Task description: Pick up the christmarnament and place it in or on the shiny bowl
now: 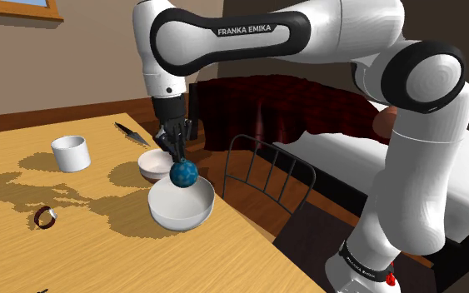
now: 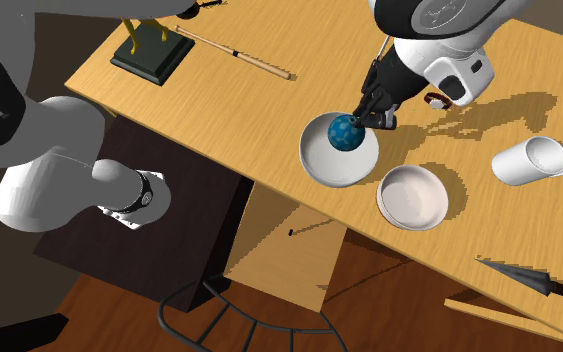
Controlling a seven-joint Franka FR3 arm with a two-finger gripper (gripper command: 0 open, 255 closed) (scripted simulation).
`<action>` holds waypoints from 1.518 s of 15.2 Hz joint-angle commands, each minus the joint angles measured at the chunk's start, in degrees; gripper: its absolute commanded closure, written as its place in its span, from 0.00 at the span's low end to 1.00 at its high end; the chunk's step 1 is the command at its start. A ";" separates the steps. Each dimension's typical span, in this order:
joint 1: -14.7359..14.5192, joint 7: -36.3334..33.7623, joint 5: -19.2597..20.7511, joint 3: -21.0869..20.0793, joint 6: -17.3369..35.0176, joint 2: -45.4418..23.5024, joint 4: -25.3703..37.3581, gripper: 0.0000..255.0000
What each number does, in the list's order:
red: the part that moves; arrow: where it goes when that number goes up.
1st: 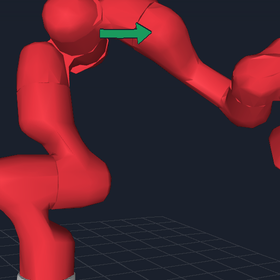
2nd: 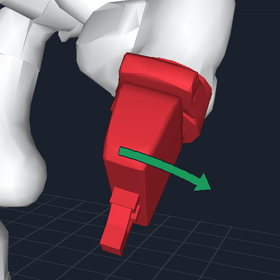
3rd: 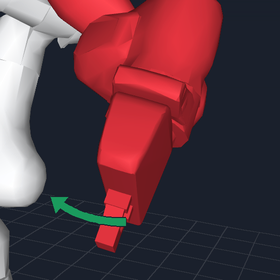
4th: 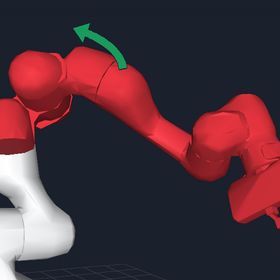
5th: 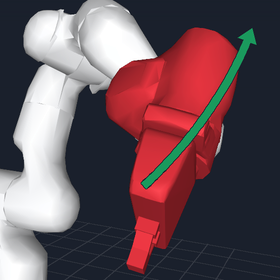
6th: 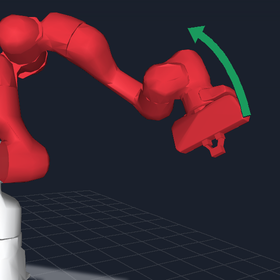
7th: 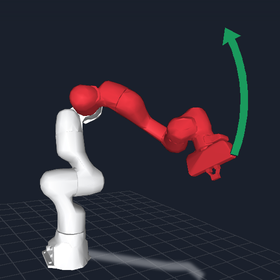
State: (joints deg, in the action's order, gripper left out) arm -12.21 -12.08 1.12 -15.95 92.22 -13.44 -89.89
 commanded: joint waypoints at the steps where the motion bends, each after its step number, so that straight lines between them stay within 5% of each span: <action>1: 0.02 0.00 0.01 0.01 1.53 -0.02 -1.48 1.00; 13: 0.06 0.03 0.13 0.08 5.22 -0.39 -4.81 1.00; 14: 0.06 0.03 0.12 0.08 5.22 -0.39 -4.81 0.00; 19: 0.06 0.03 0.13 0.08 5.22 -0.39 -4.82 0.00; 23: -0.29 -0.17 0.46 0.02 -2.55 -1.88 4.41 0.00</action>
State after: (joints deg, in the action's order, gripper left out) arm -12.34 -12.08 1.51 -15.86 91.60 -14.95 -87.68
